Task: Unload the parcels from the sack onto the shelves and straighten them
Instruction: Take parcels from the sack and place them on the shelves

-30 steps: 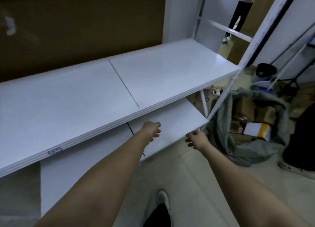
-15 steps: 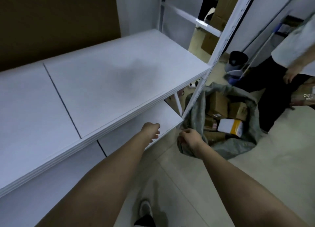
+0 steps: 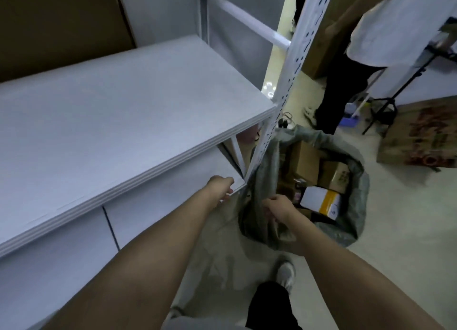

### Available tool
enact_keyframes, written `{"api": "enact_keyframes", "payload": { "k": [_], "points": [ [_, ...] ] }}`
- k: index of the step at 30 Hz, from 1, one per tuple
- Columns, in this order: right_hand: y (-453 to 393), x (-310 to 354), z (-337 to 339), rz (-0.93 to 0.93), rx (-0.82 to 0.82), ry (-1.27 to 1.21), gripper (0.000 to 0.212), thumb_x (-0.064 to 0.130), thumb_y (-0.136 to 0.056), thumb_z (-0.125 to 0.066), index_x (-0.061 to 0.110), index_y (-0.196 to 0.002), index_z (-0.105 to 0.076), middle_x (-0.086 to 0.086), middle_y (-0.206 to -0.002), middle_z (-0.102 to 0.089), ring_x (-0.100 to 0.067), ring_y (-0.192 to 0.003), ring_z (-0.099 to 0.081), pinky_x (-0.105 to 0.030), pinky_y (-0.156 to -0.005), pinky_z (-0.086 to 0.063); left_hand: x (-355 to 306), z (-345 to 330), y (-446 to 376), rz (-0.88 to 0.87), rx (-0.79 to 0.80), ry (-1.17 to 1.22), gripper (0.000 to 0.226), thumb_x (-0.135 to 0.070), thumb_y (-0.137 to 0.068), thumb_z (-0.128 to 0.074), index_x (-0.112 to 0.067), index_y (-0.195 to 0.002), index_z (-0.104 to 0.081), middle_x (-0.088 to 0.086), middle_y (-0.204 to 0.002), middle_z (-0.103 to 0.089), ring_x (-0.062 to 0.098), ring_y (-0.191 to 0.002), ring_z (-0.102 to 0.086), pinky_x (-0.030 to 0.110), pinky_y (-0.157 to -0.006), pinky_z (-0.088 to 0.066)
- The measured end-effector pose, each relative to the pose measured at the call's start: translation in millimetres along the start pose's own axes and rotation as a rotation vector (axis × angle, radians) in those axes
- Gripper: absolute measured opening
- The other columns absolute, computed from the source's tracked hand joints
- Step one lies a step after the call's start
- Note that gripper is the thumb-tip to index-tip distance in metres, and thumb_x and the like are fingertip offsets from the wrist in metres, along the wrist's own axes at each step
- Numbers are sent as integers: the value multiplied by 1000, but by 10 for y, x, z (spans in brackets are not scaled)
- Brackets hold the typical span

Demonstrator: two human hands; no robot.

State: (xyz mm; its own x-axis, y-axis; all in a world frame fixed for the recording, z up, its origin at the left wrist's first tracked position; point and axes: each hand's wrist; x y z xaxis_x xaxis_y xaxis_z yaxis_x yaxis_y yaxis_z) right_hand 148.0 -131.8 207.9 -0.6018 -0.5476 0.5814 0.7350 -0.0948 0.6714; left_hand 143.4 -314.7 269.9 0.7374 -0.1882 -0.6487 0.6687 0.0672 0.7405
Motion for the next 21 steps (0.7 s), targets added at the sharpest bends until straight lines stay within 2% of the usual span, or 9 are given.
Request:
{"api": "enact_keyframes", "payload": {
  "k": [3,6,8,10,12,15,17,19,21],
  "points": [
    [-403,-114,551,16,35,106,28,29,-99,-48,9,-117,-57,-13,-110,-64,-26,-93,-60,-33,-75,-48,-197,-462,-223,27,-47,46,27,-23,-97,-44,-3,-113,-54,12,-107,-60,24,-86,-56,24,-61,-35],
    [-770,-219,1025,24,69,155,21,30,-99,-49,14,-109,-59,-3,-94,-65,-20,-84,-61,-31,-70,-50,-350,-903,-400,69,-80,99,18,-22,-96,-45,-11,-85,-53,10,-97,-59,20,-71,-54,26,-63,-32],
    [-966,-298,1294,10,92,158,16,29,-99,-50,16,-102,-58,0,-88,-63,-21,-86,-61,-33,-74,-51,-442,-1175,-507,89,-92,119,21,-23,-95,-46,-14,-76,-49,8,-91,-58,20,-73,-54,27,-65,-34],
    [-1126,-389,1494,-4,99,168,11,27,-99,-50,19,-96,-56,-1,-86,-63,-24,-91,-62,-37,-82,-52,-525,-1401,-580,105,-89,128,21,-24,-95,-46,-14,-77,-50,7,-89,-59,20,-75,-55,26,-62,-36],
    [-1235,-467,1621,-9,110,176,10,27,-99,-50,19,-95,-54,-1,-85,-62,-24,-89,-62,-37,-83,-52,-597,-1570,-642,108,-88,129,19,-23,-96,-45,-10,-86,-53,10,-95,-59,18,-73,-54,24,-55,-37],
    [-1342,-541,1740,-1,121,216,15,26,-99,-50,14,-102,-60,-1,-84,-63,-16,-77,-58,-24,-63,-47,-702,-1778,-750,104,-72,137,24,-22,-98,-45,-5,-112,-54,11,-102,-57,14,-68,-52,22,-47,-38],
    [-1413,-606,1760,6,97,226,23,20,-97,-51,4,-106,-64,-15,-97,-68,-27,-83,-61,-26,-69,-45,-752,-1889,-825,99,-59,144,22,-18,-97,-44,-7,-115,-52,11,-99,-53,13,-64,-49,15,-36,-39],
    [-1482,-704,1763,-9,95,226,28,19,-96,-51,0,-112,-62,-21,-109,-65,-36,-99,-60,-28,-77,-41,-767,-2010,-938,112,-29,117,17,-17,-97,-43,-8,-110,-49,10,-90,-51,12,-62,-46,10,-32,-35],
    [-1512,-835,1762,-47,115,223,33,25,-98,-50,6,-124,-57,-14,-110,-60,-28,-97,-56,-26,-78,-39,-745,-2121,-1051,122,17,67,24,-19,-98,-44,-7,-118,-49,5,-83,-49,11,-65,-45,13,-38,-37]
  ]
}}
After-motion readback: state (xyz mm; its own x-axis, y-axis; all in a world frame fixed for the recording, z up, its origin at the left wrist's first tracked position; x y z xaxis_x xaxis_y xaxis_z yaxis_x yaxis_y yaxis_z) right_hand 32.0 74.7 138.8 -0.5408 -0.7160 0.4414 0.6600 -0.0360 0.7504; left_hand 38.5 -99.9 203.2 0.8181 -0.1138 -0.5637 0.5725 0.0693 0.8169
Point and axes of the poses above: each hand's wrist, its own y-axis away from the middle knuckle, its own z-axis out of the back of the hand, x = y × z
